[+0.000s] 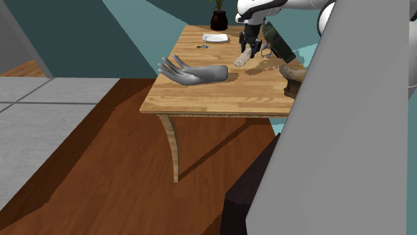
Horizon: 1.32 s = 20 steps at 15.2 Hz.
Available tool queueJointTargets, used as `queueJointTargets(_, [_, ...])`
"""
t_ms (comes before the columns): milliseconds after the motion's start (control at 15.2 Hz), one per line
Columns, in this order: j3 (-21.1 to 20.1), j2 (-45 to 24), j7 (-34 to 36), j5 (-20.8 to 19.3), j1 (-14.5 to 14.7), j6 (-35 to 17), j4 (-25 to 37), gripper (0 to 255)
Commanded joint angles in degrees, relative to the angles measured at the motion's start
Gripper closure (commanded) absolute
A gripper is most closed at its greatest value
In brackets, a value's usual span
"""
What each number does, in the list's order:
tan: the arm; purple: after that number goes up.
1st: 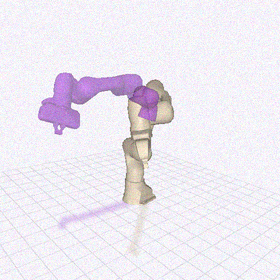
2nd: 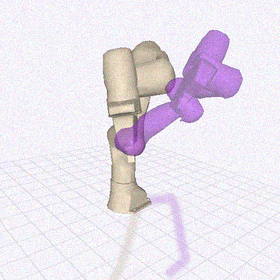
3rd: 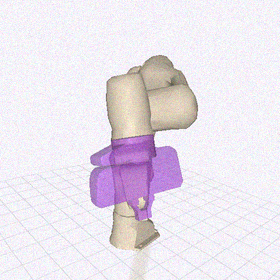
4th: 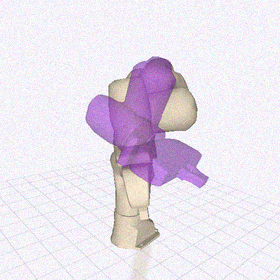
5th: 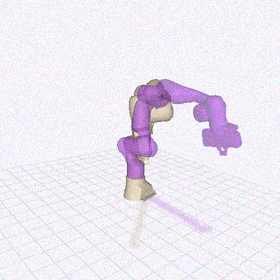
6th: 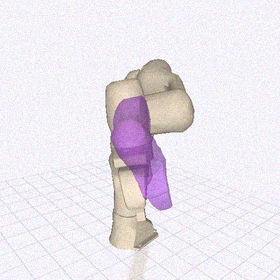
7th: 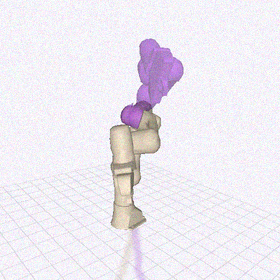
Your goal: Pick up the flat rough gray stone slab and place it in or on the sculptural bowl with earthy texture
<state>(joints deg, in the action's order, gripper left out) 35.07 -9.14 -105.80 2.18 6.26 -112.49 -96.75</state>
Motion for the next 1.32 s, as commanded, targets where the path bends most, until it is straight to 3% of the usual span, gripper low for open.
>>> queueJointTargets(0, [0.03, 0.03, 0.0, -0.03, -0.04, 1.62, 1.59, 255])
queueJointTargets(1188, [0.49, -2.48, -1.29, 1.61, -1.68, 16.11, 18.22, 255])
queueJointTargets(1254, [0.64, 0.38, -0.96, -0.07, -0.87, 15.18, 14.9, 255])
